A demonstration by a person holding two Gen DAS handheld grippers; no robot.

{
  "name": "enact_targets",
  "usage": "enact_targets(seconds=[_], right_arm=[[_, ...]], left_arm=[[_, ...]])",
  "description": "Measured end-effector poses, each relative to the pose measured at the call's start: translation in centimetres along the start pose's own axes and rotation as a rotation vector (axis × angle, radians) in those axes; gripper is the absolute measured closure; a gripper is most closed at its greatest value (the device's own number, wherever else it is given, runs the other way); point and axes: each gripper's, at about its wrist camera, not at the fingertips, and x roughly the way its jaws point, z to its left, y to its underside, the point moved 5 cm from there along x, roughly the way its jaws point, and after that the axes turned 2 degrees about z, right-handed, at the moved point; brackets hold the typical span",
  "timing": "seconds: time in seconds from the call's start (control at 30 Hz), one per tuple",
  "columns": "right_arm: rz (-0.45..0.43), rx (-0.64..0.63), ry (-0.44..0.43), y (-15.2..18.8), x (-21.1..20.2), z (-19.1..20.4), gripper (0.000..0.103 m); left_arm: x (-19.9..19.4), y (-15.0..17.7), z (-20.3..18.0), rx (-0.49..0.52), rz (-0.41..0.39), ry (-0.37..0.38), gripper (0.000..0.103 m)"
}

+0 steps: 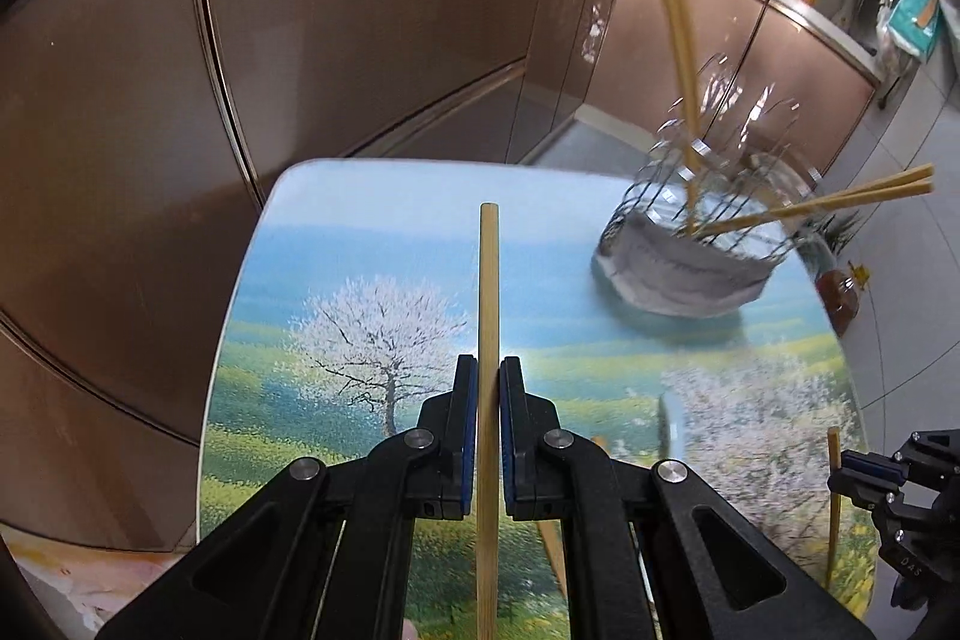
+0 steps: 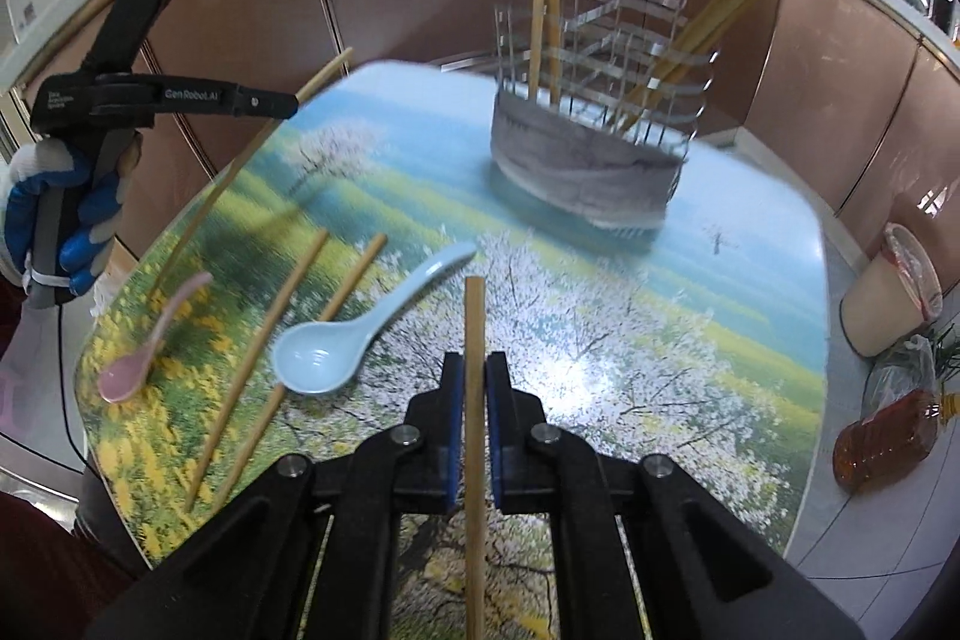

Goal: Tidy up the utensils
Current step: 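Lift both held chopsticks upright and carry them over the wire basket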

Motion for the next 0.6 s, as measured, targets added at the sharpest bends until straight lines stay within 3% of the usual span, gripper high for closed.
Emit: enact_targets(seconds=[0.6], right_arm=[[-0.246, -0.041, 0.047, -2.1, -11.7, 3.5, 0.097]], left_arm=[[-11.6, -0.5, -2.6, -0.005, -0.203, 0.027, 0.097]])
